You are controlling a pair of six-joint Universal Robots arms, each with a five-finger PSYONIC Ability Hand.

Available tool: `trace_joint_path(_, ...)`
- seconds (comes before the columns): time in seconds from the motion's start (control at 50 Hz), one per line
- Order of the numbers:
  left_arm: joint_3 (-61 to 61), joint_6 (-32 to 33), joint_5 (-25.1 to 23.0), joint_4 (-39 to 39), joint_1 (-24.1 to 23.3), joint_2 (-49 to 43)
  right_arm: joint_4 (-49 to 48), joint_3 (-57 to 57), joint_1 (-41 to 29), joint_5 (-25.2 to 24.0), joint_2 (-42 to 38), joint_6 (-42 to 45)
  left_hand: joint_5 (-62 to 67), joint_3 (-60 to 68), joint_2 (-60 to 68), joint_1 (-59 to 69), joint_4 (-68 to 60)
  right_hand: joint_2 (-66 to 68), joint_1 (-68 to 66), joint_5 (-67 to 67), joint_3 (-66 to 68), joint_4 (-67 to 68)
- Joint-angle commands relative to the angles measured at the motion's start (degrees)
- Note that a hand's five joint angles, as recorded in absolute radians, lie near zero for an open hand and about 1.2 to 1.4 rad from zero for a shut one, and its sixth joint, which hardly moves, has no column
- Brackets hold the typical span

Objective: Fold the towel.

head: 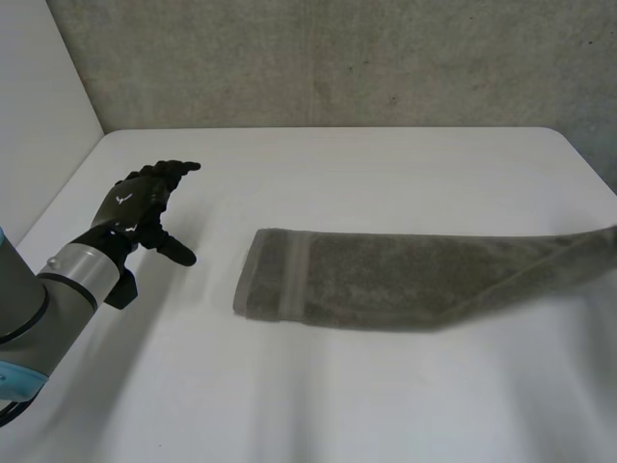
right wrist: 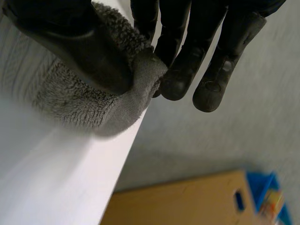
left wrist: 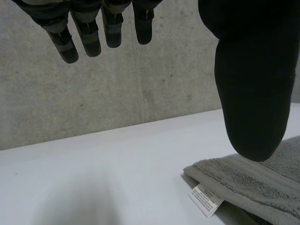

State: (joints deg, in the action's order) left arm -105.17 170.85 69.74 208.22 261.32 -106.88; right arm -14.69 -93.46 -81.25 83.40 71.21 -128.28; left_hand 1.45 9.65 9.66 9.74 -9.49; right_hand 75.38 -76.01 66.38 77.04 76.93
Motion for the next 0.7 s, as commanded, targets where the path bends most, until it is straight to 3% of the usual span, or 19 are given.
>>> trace_joint_path(0.02, -0.39, 0.01, -0.05, 0.17, -0.02, 0.35, 0.10, 9.07, -21.52, 2.46, -1.68, 0.92, -1.45, 0.35, 0.34, 0.26, -0.51, 4.62, -3.99, 3.62, 2.96, 3.07)
trace_joint_path(0.04, -0.48, 0.09, 0.04, 0.34, -0.02, 0.35, 0.10, 11.09, -27.06, 3.25, -3.60, 1.27, -1.45, 0.35, 0.34, 0.26, -0.51, 4.62, -3.99, 3.62, 2.96, 3.07)
trace_joint_path(0.06, -0.56, 0.09, 0.04, 0.69, -0.02, 0.35, 0.10, 11.11, -27.12, 3.26, -3.62, 1.28, -1.45, 0.35, 0.34, 0.26, -0.51, 4.62, -3.99, 3.62, 2.96, 3.07)
trace_joint_path(0.1, -0.91, 0.27, 0.04, 1.13, -0.02, 0.27, 0.01, 14.96, -38.57, 4.66, -8.43, 1.63, -1.45, 0.35, 0.34, 0.26, -0.51, 4.62, -3.99, 3.62, 2.96, 3.07)
trace_joint_path(0.12, -1.26, 0.53, 0.04, 1.74, -0.10, 0.35, 0.01, 14.98, -38.63, 4.67, -8.45, 1.63, -1.45, 0.35, 0.34, 0.26, -0.51, 4.62, -3.99, 3.62, 2.96, 3.07)
trace_joint_path(0.16, -1.62, 0.62, 0.04, 2.27, -0.11, 0.35, -0.16, 19.26, -48.17, 5.46, -15.01, 1.63, -1.45, 0.35, 0.34, 0.26, -0.51, 4.62, -3.99, 3.62, 2.96, 3.07)
trace_joint_path(0.32, -2.24, 0.97, 0.13, 4.65, -0.46, -0.08, -0.07, 26.75, -59.71, 7.21, -27.42, 1.45, -1.45, 0.35, 0.34, 0.26, -0.51, 4.62, -3.99, 3.62, 2.96, 3.07)
trace_joint_path(0.34, -2.24, 1.06, 0.13, 4.91, -0.46, -0.43, -0.07, 26.75, -59.72, 7.22, -27.44, 1.45, -1.45, 0.35, 0.34, 0.26, -0.51, 4.62, -3.99, 3.62, 2.96, 3.07)
trace_joint_path(0.36, -2.24, 1.06, 0.13, 4.92, -0.46, -0.44, -0.42, 27.02, -60.51, 7.22, -28.31, 1.28, -1.45, 0.35, 0.34, 0.26, -0.51, -4.82, 5.44, -5.81, -6.48, -6.37)
trace_joint_path(0.38, -2.15, 1.06, 0.22, 5.09, -0.54, -0.61, -0.43, 27.11, -60.78, 7.30, -28.58, 1.01, -1.45, 0.35, 0.34, 0.26, -0.51, -26.06, 26.69, -27.05, -27.72, -27.61)
trace_joint_path(0.4, -2.15, 1.06, 0.22, 5.09, -0.54, -0.61, -0.43, 27.11, -60.78, 7.30, -28.58, 1.01, -1.45, 0.35, 0.34, 0.26, -0.51, -26.27, 26.90, -27.27, -27.93, -27.82)
trace_joint_path(0.42, -2.15, 1.06, 0.13, 5.18, -0.54, -0.70, -0.34, 26.93, -60.78, 7.57, -28.32, 0.75, -1.45, 0.35, 0.34, 0.26, -0.51, -46.09, 46.72, -47.09, -47.75, -47.64)
trace_joint_path(0.44, -2.15, 1.06, 0.13, 5.18, -0.54, -0.79, -0.34, 26.93, -60.78, 7.57, -28.32, 0.75, -1.45, 0.35, 0.34, 0.26, -0.51, -46.29, 46.92, -47.28, -47.95, -47.84)
trace_joint_path(0.46, -2.15, 1.06, 0.13, 5.18, -0.54, -0.79, -0.25, 26.23, -60.69, 7.83, -27.53, 0.57, -1.45, 0.35, 0.34, 0.26, -0.51, -62.78, 63.40, -63.77, -64.44, -64.33)
trace_joint_path(0.6, -2.41, 1.06, 0.13, 6.14, -0.81, -0.70, 0.19, 17.70, -57.44, 9.85, -16.89, -7.86, -1.45, 0.35, 0.34, 0.26, -0.51, -65.38, 66.01, -66.38, -67.04, -66.93)
trace_joint_path(0.7, -2.15, 1.32, 0.39, 6.41, -2.03, -0.79, 0.54, 3.94, -44.81, 9.07, -4.70, -20.67, -1.45, 0.35, 0.34, 0.26, -0.51, -65.38, 66.01, -66.38, -67.04, -66.93)
